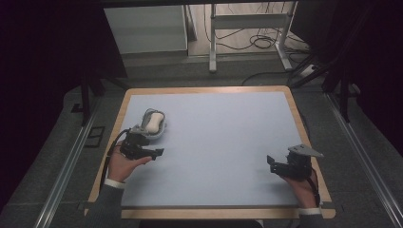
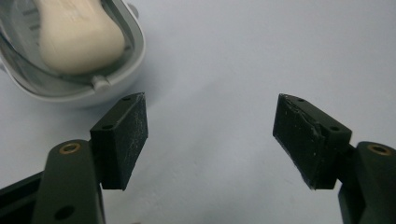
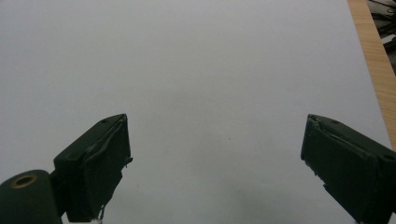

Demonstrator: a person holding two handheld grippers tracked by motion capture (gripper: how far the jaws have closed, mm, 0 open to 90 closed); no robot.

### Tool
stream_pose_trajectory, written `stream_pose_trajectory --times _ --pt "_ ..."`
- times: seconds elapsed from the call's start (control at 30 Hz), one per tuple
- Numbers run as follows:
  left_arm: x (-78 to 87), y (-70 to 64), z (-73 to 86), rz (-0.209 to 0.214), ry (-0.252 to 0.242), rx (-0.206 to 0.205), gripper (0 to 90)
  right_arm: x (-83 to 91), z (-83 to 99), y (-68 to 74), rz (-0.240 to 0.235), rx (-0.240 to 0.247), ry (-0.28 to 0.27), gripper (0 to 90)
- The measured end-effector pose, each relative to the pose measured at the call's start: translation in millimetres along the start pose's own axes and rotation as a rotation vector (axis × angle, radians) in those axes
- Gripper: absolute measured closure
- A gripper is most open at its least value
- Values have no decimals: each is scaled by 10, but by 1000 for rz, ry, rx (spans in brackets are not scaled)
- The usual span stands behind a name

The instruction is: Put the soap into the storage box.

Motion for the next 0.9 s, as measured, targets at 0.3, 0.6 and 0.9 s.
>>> stream_pose_trajectory --times 0.3,0.6,0.9 --pt "-9 -37 333 10 -13 49 257 7 6 -7 6 1 -2 80" --pt "-49 -10 500 14 7 64 255 3 11 -3 12 10 -3 81" --pt "-22 -32 497 14 4 61 253 13 -19 32 4 23 -15 81"
Point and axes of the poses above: each handheld gripper's, and its own axes: x roughly backward along the jaws, z roughly out of its underside, y roughly to its left, the point moved 10 cm from there along -x, roughly forward along the jaws, and after that the axes turned 10 degrees about -z, right-handed, at the moved point
